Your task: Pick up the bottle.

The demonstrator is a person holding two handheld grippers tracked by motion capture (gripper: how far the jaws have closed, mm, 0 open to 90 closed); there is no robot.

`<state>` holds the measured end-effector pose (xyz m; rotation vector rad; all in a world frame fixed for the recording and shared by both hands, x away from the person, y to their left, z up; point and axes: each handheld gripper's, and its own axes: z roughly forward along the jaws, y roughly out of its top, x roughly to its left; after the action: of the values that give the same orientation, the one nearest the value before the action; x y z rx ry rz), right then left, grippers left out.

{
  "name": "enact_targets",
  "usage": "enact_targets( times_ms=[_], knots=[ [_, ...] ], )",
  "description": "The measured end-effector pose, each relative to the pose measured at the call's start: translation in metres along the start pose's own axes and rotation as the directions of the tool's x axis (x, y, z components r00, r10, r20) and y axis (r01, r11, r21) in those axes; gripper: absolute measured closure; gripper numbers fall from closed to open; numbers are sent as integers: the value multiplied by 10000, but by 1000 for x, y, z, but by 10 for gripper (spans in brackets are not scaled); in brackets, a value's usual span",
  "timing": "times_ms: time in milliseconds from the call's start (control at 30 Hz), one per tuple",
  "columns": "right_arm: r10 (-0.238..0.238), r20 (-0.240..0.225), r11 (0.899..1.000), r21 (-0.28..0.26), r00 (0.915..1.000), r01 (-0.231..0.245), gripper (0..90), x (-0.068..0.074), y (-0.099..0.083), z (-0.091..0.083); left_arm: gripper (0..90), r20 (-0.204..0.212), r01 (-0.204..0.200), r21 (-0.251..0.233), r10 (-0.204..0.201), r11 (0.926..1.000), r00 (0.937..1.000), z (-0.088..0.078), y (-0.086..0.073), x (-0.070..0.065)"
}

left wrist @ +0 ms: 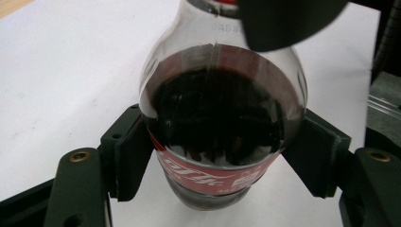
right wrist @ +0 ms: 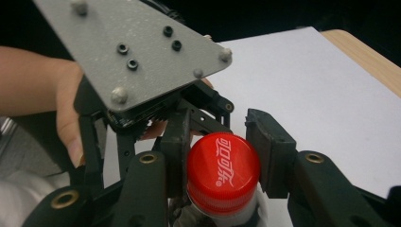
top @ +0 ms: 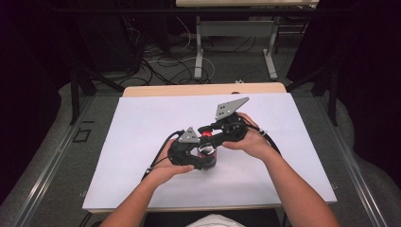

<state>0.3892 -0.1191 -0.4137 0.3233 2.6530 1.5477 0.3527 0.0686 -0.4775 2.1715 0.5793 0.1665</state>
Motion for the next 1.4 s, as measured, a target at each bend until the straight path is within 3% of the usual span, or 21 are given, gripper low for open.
enact_targets(
  times_ms=[100,167,233,333,433,467,567,600,700,733,767,800,900,1033,1100,1200,1300,1333,1400],
  knots=[
    [-116,-264,9999,85,9996,118,616,-2,1,-1,304,-78,-112,-44,111,9999,9999,0,1,0],
    [120,-85,9999,39,9999,-120,613,-2,1,-1,303,-91,37,103,-37,9999,10000,0,1,0],
    [432,307,9990,132,9986,-436,596,1,1,0,304,-237,198,-6,-198,9998,9995,0,1,0],
    [716,1118,9974,4,9912,-721,473,6,2,2,303,-356,265,85,-262,9996,9990,-2,1,4],
    [721,1858,9974,-131,9799,-709,429,10,3,4,304,-671,488,-83,-493,9988,9965,-3,1,5],
    [721,1858,9974,-131,9799,-709,429,10,3,4,304,-671,488,-83,-493,9988,9965,-3,1,5],
    [1012,2574,9949,-247,9610,-981,433,18,3,6,304,-947,626,91,-615,9980,9936,-5,1,9],
    [1106,2799,9938,-369,9536,-1044,438,21,3,7,303,-1132,708,-132,-719,9974,9910,-3,0,8],
    [1164,3484,9931,-546,9301,-1038,464,29,3,10,304,-1218,801,-100,-807,9967,9893,-4,-1,10],
    [1164,3484,9931,-546,9301,-1038,464,29,3,10,303,-1218,801,-100,-807,9967,9893,-4,-1,10],
    [1151,3826,9933,-544,9167,-1020,493,33,4,12,303,-1202,846,-84,-850,9964,9891,-4,-1,10],
    [1191,3959,9927,-645,9105,-1019,495,34,4,14,303,-1189,948,-106,-954,9954,9883,-3,-2,10],
    [1507,4126,9884,-784,8984,-1298,509,33,4,17,304,-1102,919,77,-905,9957,9898,-3,-1,9],
    [1610,4206,9865,-947,8928,-1332,575,32,4,21,304,-1182,885,-9,-880,9961,9891,-1,-2,8],
    [1660,4371,9858,-979,8840,-1367,603,33,4,22,303,-1152,924,42,-914,9957,9891,-1,-2,9],
    [1553,4219,9873,-955,8932,-1266,610,31,3,22,304,-1215,833,61,-819,9965,9892,-1,-2,9],
    [1497,3644,9884,-802,9191,-1292,613,25,2,18,304,-1157,717,132,-697,9973,9908,-1,-1,7],
    [1459,3321,9888,-772,9319,-1273,613,22,2,16,304,-1016,670,284,-638,9974,9928,-3,-1,7],
    [1310,2790,9911,-607,9513,-1187,614,16,2,11,304,-1030,591,98,-578,9982,9930,-1,0,6]
  ],
)
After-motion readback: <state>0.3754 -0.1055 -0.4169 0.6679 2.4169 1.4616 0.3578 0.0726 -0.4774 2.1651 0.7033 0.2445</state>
